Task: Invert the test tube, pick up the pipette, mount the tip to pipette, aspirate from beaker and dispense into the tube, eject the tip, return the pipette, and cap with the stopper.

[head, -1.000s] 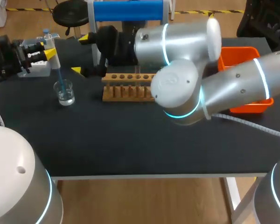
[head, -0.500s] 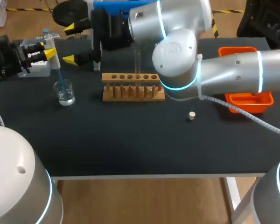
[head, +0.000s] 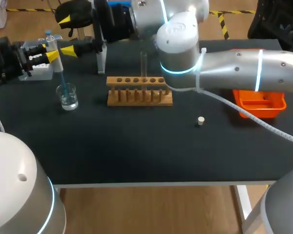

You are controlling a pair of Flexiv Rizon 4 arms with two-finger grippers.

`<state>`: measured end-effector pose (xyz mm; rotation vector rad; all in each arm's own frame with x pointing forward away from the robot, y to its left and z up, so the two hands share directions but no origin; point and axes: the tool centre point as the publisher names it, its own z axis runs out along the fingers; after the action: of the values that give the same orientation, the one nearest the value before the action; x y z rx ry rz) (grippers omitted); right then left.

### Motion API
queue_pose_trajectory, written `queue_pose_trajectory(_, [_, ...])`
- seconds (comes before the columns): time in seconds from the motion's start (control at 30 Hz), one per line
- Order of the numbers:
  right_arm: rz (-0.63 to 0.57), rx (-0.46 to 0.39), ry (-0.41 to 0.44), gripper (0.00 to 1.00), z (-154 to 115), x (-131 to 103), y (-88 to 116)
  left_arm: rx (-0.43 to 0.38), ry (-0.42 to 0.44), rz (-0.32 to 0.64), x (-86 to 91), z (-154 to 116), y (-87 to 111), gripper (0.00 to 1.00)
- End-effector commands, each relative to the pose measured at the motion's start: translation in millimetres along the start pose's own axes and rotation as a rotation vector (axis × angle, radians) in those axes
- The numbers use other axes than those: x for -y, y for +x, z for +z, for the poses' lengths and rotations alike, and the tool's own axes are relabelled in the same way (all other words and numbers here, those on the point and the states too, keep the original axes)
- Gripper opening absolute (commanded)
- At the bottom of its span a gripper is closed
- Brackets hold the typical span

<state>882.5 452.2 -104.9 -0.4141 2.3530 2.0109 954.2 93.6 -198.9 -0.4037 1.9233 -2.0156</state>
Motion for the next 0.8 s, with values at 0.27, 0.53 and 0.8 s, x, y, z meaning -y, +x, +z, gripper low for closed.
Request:
queue_pose_trajectory(0.27, [0.059, -0.008, 0.001, 0.00, 8.0, 0.6, -16.5, -0.003, 0.002, 0.001, -0.6, -0.7, -0.6, 0.00])
queue_pose_trajectory(0.53, [0.059, -0.008, 0.001, 0.00, 8.0, 0.6, -16.5, -0.003, 0.002, 0.001, -0.6, -0.7, -0.6, 0.00])
queue_pose_trajectory(0.8, [0.059, -0.008, 0.001, 0.00, 8.0, 0.6, -16.5, -0.003, 0.002, 0.001, -0.6, -0.7, -0.6, 0.00])
